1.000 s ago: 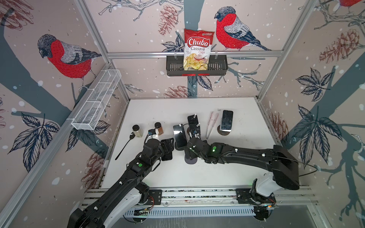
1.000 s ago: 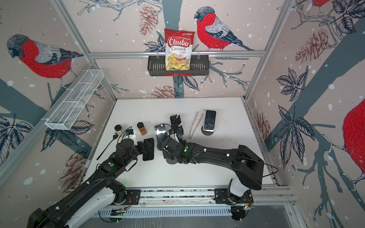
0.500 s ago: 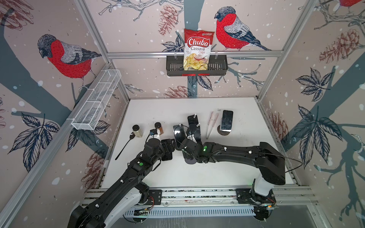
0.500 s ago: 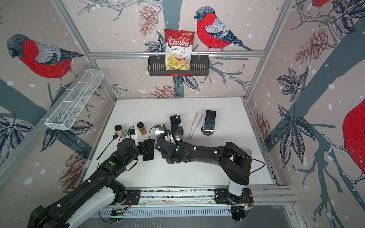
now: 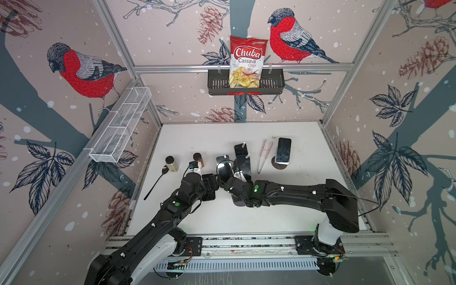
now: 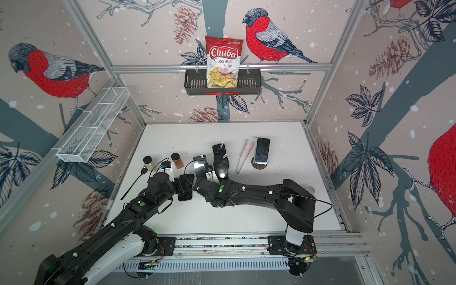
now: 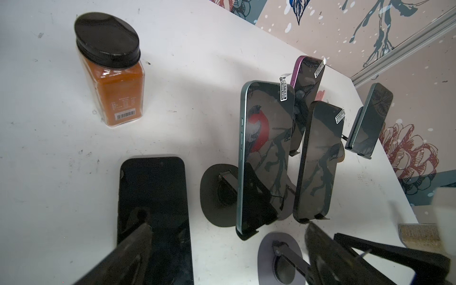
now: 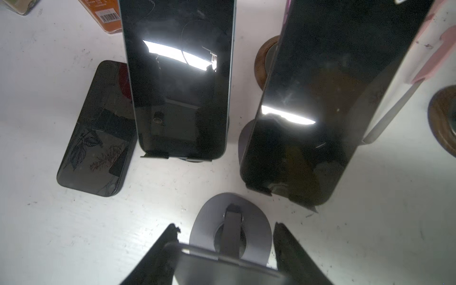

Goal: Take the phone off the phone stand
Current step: 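Reach the right gripper across to the empty grey phone stand, then grasp the grey stand's upright with the right gripper and lift it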

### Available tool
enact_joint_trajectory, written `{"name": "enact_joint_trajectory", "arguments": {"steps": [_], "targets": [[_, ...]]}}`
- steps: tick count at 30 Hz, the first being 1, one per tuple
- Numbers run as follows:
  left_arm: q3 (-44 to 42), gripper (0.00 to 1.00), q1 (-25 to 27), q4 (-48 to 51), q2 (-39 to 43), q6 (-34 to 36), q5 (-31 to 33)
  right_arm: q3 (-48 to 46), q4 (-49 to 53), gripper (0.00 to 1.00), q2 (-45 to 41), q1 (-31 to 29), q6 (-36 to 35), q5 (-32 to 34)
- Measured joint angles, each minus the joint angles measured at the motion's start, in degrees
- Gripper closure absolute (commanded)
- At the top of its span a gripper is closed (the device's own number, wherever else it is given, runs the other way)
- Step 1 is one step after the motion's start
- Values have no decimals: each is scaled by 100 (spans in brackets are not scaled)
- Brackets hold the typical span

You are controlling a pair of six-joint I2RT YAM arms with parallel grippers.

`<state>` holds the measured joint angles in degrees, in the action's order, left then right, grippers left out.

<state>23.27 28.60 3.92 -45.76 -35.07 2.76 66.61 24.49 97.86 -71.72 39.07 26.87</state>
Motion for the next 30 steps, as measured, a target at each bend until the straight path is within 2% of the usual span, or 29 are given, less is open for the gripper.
{"name": "enact_joint_trajectory", "arguments": {"steps": [9, 15, 23, 30], "targets": [[2, 4, 0, -79, -136, 59, 7, -415, 236, 50, -772, 24, 9, -103], [46, 4, 0, -203, -295, 61, 22, -872, 468, 50, -1266, 393, 142, -107], [116, 4, 0, -337, -304, 59, 52, -1523, 555, 50, -1987, 1517, 146, -160], [223, 4, 0, -345, -275, 66, 208, -1838, 446, 49, -2492, 3056, -245, -212]]}}
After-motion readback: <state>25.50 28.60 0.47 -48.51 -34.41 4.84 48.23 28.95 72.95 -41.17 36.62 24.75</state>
